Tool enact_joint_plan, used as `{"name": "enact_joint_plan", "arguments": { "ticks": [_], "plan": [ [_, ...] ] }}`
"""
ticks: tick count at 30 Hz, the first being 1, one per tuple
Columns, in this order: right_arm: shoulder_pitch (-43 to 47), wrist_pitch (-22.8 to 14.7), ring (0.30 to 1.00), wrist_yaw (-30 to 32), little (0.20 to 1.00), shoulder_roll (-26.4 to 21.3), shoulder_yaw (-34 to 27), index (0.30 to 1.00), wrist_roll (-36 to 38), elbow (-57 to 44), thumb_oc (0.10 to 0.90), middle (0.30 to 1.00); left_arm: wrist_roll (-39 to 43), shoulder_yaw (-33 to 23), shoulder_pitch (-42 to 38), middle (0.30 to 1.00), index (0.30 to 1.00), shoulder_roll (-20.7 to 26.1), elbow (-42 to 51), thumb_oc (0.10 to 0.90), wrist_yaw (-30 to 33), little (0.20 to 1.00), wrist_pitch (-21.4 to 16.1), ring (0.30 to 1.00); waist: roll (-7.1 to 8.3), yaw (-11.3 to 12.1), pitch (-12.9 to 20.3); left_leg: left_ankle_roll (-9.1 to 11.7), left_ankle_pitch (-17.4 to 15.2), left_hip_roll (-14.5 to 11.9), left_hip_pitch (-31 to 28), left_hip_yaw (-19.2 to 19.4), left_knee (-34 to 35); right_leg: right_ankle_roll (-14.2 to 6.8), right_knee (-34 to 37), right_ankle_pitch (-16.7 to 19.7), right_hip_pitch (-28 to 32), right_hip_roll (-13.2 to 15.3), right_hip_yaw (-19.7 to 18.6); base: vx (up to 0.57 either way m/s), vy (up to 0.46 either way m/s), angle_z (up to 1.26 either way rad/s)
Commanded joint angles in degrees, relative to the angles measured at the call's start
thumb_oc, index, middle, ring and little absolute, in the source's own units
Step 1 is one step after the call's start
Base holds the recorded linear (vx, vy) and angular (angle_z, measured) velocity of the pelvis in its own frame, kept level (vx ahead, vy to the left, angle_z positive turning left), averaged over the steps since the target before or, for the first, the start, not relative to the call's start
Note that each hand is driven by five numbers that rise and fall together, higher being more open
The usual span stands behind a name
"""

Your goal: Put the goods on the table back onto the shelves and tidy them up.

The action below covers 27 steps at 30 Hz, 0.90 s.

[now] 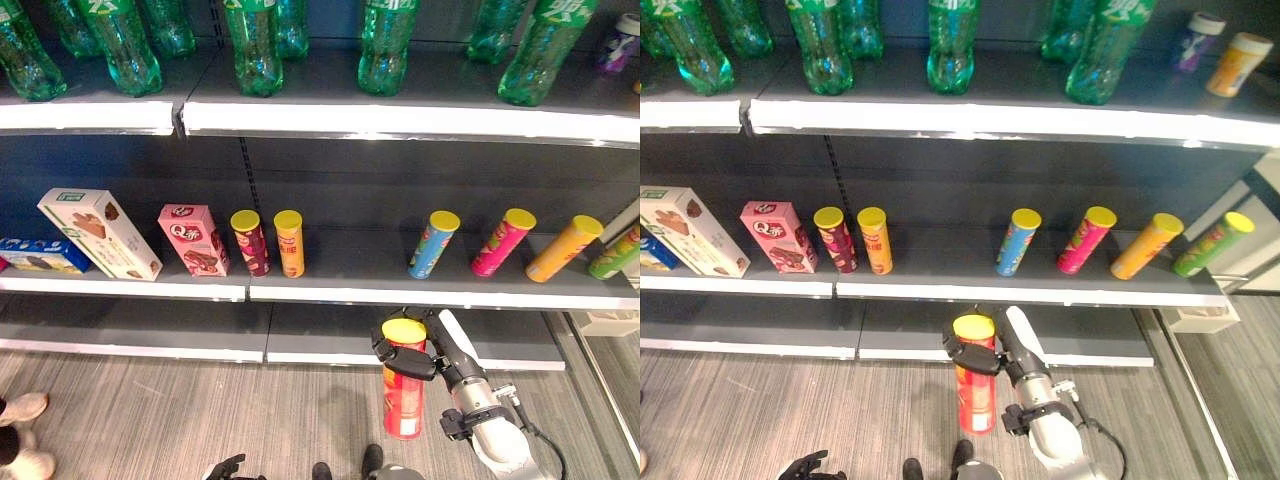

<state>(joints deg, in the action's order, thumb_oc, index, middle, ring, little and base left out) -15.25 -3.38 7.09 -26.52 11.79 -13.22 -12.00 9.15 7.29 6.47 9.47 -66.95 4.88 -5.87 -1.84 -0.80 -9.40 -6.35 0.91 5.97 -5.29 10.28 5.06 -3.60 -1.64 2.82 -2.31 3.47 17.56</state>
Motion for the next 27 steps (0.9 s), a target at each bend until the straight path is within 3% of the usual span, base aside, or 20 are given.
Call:
{"name": "enact_joint_plan", "arguments": {
  "ticks": [1, 3, 4, 5, 6, 7, 8, 12, 13, 14, 16, 18, 20, 21, 22, 27],
  "plan": [
    [4.0, -8.2, 0.3, 4.3, 0.3, -1.7, -1.9, 0.3, -2.0, -10.9, 0.4, 0.3, 0.0, 0.8, -0.3, 0.9, 0.9, -2.8, -2.6, 0.8, 0.4, 0.9, -0.6, 0.9, 2.27, 0.1, 1.8, 6.7, -0.2, -6.7, 2.9, 1.8, -0.2, -3.1, 3.4, -2.5, 3.0, 0.7, -1.8, 0.06, -0.09, -0.07],
    [4.3, -8.5, 0.3, 4.6, 0.3, -2.0, -0.9, 0.3, -2.4, -11.0, 0.4, 0.3, -0.5, 1.6, -0.7, 0.9, 0.9, -2.9, -2.1, 0.8, 0.8, 0.9, -0.8, 0.9, 2.51, 0.0, 1.2, 7.0, -0.5, -6.9, 3.1, 1.8, -1.0, -3.1, 4.1, -2.3, 3.3, 0.6, -2.0, 0.01, -0.057, -0.09],
    [4.6, -8.9, 0.3, 4.9, 0.3, -2.0, -0.4, 0.3, -2.2, -11.1, 0.4, 0.3, -0.5, 1.9, -1.0, 0.9, 0.9, -2.9, -1.8, 0.8, 1.1, 0.9, -0.9, 0.9, 2.69, -0.1, 0.6, 7.2, -1.3, -7.0, 4.2, 1.9, -3.2, -3.0, 3.9, -2.3, 3.0, 0.8, -2.2, -0.12, -0.044, 0.0],
    [5.4, -9.9, 0.3, 6.4, 0.3, -2.6, 0.9, 0.3, -2.2, -11.6, 0.4, 0.3, 0.2, 2.9, -1.7, 0.9, 0.9, -3.0, -1.1, 0.8, 1.8, 0.9, -1.5, 0.9, 3.21, -0.2, -1.5, 8.2, -3.2, -7.8, 8.1, 1.8, -10.2, -2.6, 3.3, -2.7, 2.5, 1.3, -2.2, -0.13, -0.044, 0.02],
    [5.5, -9.9, 0.3, 6.4, 0.3, -2.6, 0.9, 0.3, -2.2, -11.5, 0.4, 0.3, 0.2, 2.9, -1.8, 0.9, 0.9, -3.0, -1.1, 0.8, 1.8, 0.9, -1.5, 0.9, 3.26, -0.3, -1.3, 8.1, -3.1, -7.7, 8.5, 1.8, -10.4, -2.5, 3.3, -2.5, 2.2, 1.4, -2.1, -0.17, -0.033, 0.05],
    [6.5, -10.2, 0.3, 7.7, 0.3, -3.0, 2.2, 0.3, -2.8, -11.2, 0.4, 0.3, 1.1, 3.6, -2.4, 0.9, 0.9, -3.1, -0.2, 0.8, 2.5, 0.9, -2.1, 0.9, 3.41, -0.1, -2.6, 8.8, -3.7, -8.6, 11.0, 1.6, -14.0, -2.4, 3.2, -2.8, 2.0, 1.8, -2.1, -0.15, 0.031, 0.06],
    [8.9, -10.2, 0.3, 9.9, 0.3, -3.6, 4.9, 0.3, -4.8, -10.1, 0.4, 0.3, 1.1, 4.9, -2.8, 0.9, 0.9, -2.8, 2.0, 0.8, 4.1, 0.9, -2.8, 0.9, 3.31, -0.1, -3.4, 10.0, -3.7, -12.0, 13.8, 2.1, -17.0, -2.2, 3.5, -3.0, 1.7, 2.6, -1.2, -0.14, 0.068, 0.1],
    [15.6, -10.0, 0.3, 13.4, 0.3, -2.1, 11.5, 0.3, -6.9, -4.6, 0.4, 0.3, 1.2, 6.1, -2.5, 0.9, 0.9, -2.9, 1.5, 0.8, 6.5, 0.9, -3.1, 0.9, 2.34, 0.9, -2.6, 11.6, 1.9, -19.0, 11.5, 1.9, -9.2, -3.4, 5.4, -2.2, 1.7, 4.3, -0.4, 0.0, 0.192, 0.05],
    [19.9, -9.1, 0.3, 17.7, 0.3, -0.3, 15.0, 0.3, -8.3, 0.9, 0.4, 0.3, 1.9, 7.1, -2.9, 0.9, 0.9, -4.0, -0.1, 0.8, 8.4, 0.9, -2.9, 0.9, 0.73, 1.3, -1.9, 13.5, 7.8, -23.7, 12.3, 2.5, -1.4, -4.5, 6.3, -2.7, 1.7, 6.1, 0.3, 0.07, 0.317, -0.08],
    [20.1, -9.3, 0.3, 17.9, 0.3, -0.2, 15.2, 0.3, -8.4, 1.3, 0.4, 0.3, 1.9, 7.1, -2.9, 0.9, 0.9, -4.0, -0.2, 0.8, 8.4, 0.9, -2.9, 0.9, 0.7, 1.3, -2.0, 13.6, 7.8, -23.8, 12.0, 2.6, -1.1, -4.5, 6.2, -2.9, 1.9, 6.0, 0.3, 0.08, 0.36, 0.22],
    [22.3, -8.4, 0.3, 20.9, 0.3, 0.8, 16.3, 0.3, -9.7, 4.7, 0.4, 0.3, 0.4, 8.9, -2.5, 0.9, 0.9, -4.3, 0.6, 0.8, 9.3, 0.9, -2.7, 0.9, -1.36, 1.6, -1.4, 14.6, 9.1, -25.7, 12.7, 4.5, -0.1, -4.9, 6.2, -3.5, 2.6, 6.9, 1.3, 0.1, 0.251, 0.47],
    [25.0, -7.8, 0.3, 24.5, 0.3, 2.3, 17.5, 0.3, -12.3, 7.9, 0.4, 0.3, -1.4, 10.6, -1.0, 0.9, 0.9, -4.5, 1.4, 0.8, 9.7, 0.9, -2.7, 0.9, -3.66, 2.5, -0.6, 15.4, 9.5, -25.7, 11.3, 5.0, -0.1, -5.2, 6.1, -3.9, 4.5, 7.1, 1.7, 0.19, 0.303, 0.48],
    [29.3, -5.7, 0.3, 30.5, 0.3, 3.9, 17.5, 0.3, -17.1, 12.4, 0.4, 0.3, -2.0, 12.1, 0.5, 0.9, 0.9, -4.3, 2.2, 0.8, 10.0, 0.9, -2.8, 0.9, -4.57, 3.8, 0.3, 15.3, 9.0, -23.8, 10.6, 4.4, -0.1, -5.5, 5.8, -3.4, 5.9, 9.0, 2.2, 0.22, 0.299, 0.39],
    [36.1, -2.9, 0.3, 36.2, 0.3, 6.2, 17.1, 0.3, -21.2, 18.8, 0.4, 0.3, -1.9, 13.1, 0.9, 0.9, 0.9, -2.8, 3.9, 0.8, 9.8, 0.9, -2.8, 0.9, -4.62, 6.3, 0.0, 14.8, 8.2, -22.3, 10.8, 4.0, -1.2, -5.6, 4.7, -3.4, 6.7, 10.7, 2.6, 0.13, 0.201, 0.39],
    [36.4, -3.0, 0.3, 36.4, 0.3, 6.4, 17.2, 0.3, -21.2, 19.1, 0.4, 0.3, -1.8, 13.0, 0.7, 0.9, 0.9, -2.7, 3.9, 0.8, 9.8, 0.9, -2.8, 0.9, -4.52, 6.3, 0.0, 14.7, 8.4, -22.2, 10.9, 4.0, -1.2, -5.6, 4.7, -3.2, 6.5, 10.8, 2.6, 0.07, 0.153, 0.4],
    [47.8, 4.9, 0.3, 45.8, 0.3, 6.8, 11.5, 0.3, -28.2, 30.6, 0.4, 0.3, 0.4, 12.3, -2.0, 0.9, 0.9, 0.1, 5.4, 0.8, 9.9, 0.9, -3.7, 0.9, -4.08, 11.6, -2.7, 13.5, 5.6, -19.8, 16.8, 0.8, -8.3, -5.5, 1.8, -3.3, 4.1, 13.2, 3.3, -0.07, 0.03, 0.43]
  ]
}}
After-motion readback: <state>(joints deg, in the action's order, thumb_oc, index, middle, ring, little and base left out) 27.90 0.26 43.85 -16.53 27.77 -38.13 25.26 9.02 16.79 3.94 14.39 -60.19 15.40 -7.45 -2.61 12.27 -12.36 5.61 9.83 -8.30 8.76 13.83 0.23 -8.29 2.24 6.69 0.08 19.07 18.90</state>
